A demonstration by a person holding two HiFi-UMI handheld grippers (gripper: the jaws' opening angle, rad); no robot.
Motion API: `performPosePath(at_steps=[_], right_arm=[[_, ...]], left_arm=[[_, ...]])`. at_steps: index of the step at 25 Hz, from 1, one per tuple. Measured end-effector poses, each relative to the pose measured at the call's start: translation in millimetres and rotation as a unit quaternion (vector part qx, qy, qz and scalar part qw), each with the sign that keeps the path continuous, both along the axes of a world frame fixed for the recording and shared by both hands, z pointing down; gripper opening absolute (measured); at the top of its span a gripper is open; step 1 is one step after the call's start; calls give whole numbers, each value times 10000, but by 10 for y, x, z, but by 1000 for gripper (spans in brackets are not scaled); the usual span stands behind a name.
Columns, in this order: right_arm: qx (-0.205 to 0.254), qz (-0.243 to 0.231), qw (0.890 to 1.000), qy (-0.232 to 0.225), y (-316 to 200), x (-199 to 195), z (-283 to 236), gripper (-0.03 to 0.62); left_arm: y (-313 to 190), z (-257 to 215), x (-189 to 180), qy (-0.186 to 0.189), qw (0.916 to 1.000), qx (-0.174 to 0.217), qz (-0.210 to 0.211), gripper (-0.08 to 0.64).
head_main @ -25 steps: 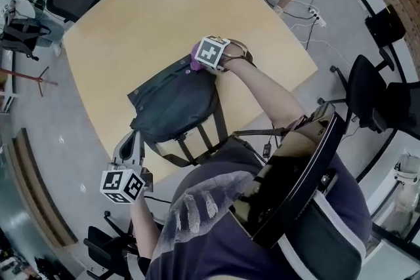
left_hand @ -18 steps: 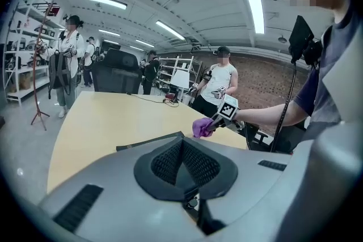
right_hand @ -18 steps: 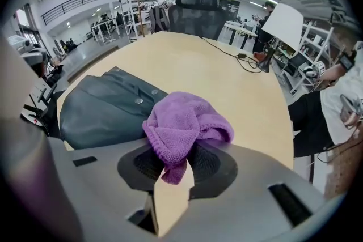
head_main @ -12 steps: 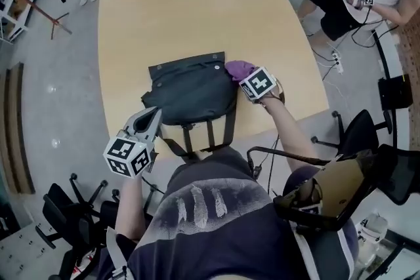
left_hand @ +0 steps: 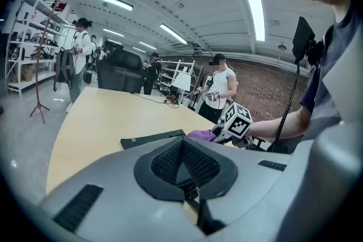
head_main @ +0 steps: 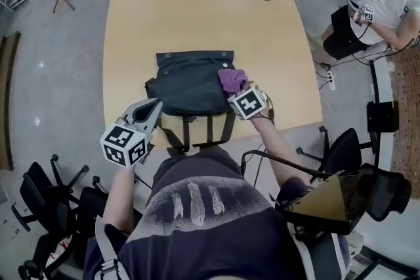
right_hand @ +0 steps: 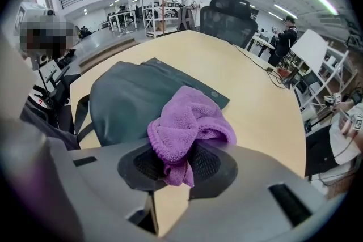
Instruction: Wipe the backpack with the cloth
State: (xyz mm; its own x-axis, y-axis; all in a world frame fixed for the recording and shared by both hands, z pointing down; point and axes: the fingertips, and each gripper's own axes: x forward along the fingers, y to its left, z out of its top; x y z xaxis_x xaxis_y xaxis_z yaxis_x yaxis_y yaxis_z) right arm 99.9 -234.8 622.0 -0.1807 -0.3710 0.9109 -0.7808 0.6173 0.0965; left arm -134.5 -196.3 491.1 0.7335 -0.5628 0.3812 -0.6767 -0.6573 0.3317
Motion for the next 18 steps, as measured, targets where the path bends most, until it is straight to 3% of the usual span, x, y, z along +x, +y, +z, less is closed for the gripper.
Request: performPosePath(at_steps=[6, 11, 16, 18], right_arm=[[41, -377, 9992, 120, 121, -415, -69, 98], [48, -960, 9953, 88, 282, -890, -80, 99], [-84, -1295, 9913, -234, 404, -1460, -49, 99], [-42, -1433, 9895, -170, 420, -1628, -24, 98]], left_arm=[[59, 12, -168, 67, 10000, 31, -48, 6], [157, 17, -338, 75, 9998, 59, -151, 6], [258, 1, -501, 44, 9997, 89, -210, 6], [296, -8, -560, 32, 9997, 107, -209, 6]])
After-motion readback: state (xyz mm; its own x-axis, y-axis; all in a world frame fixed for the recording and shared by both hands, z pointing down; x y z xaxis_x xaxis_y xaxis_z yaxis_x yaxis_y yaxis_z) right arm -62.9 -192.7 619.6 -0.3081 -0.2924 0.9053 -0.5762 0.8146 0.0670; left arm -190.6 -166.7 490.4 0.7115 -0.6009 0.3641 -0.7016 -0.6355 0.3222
